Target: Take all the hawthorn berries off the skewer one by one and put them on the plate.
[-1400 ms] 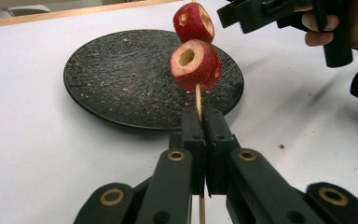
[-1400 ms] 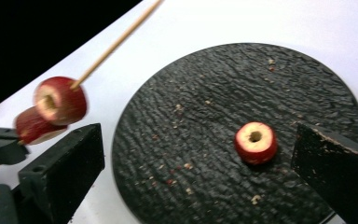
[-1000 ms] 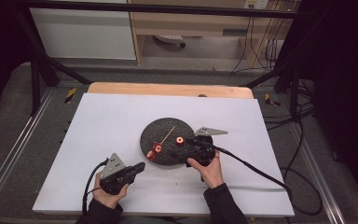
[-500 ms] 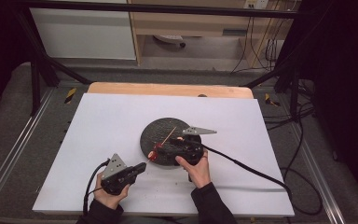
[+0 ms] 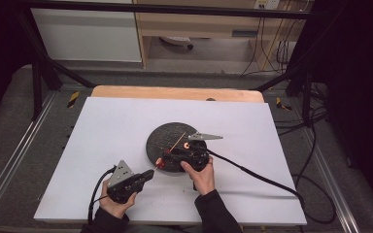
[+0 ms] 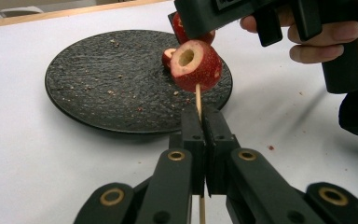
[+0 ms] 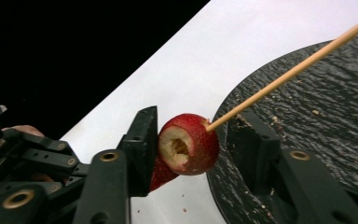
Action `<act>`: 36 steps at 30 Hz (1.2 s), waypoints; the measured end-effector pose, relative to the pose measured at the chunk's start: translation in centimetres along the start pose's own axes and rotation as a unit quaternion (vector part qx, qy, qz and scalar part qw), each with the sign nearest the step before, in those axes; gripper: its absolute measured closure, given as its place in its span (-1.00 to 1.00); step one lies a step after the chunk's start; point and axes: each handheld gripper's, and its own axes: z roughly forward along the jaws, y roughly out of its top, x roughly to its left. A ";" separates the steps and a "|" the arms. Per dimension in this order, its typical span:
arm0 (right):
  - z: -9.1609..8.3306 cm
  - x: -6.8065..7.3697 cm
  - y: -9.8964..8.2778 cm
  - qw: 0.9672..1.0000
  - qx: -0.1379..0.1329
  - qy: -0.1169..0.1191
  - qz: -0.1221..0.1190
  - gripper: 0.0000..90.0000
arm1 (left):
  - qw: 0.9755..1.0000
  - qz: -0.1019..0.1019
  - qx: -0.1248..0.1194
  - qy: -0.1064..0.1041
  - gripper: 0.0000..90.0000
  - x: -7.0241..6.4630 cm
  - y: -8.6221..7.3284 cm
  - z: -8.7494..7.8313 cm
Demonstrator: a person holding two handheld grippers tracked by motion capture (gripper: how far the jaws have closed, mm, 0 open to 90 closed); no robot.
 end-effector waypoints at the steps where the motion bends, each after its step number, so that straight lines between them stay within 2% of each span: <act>1: 0.0 0.0 0.0 1.000 0.001 0.002 0.001 0.27 | 1.000 -0.001 0.000 -0.001 0.96 0.0 0.0 0.0; 4: 0.1 -0.1 -0.1 1.000 0.004 0.006 0.002 0.35 | 1.000 0.000 0.002 -0.001 0.96 -0.1 0.0 0.1; 14: -0.2 -0.1 0.4 1.000 -0.001 0.009 0.004 0.37 | 1.000 0.001 -0.005 -0.001 0.96 -0.1 0.1 -0.1; 20: -0.6 -0.2 0.9 1.000 -0.010 0.000 0.001 0.37 | 1.000 0.002 -0.008 0.001 0.96 -0.1 0.1 -0.2; 36: -2.7 -1.1 3.9 0.999 -0.033 -0.029 -0.005 0.38 | 1.000 0.003 -0.016 -0.002 0.96 -0.1 0.3 -0.6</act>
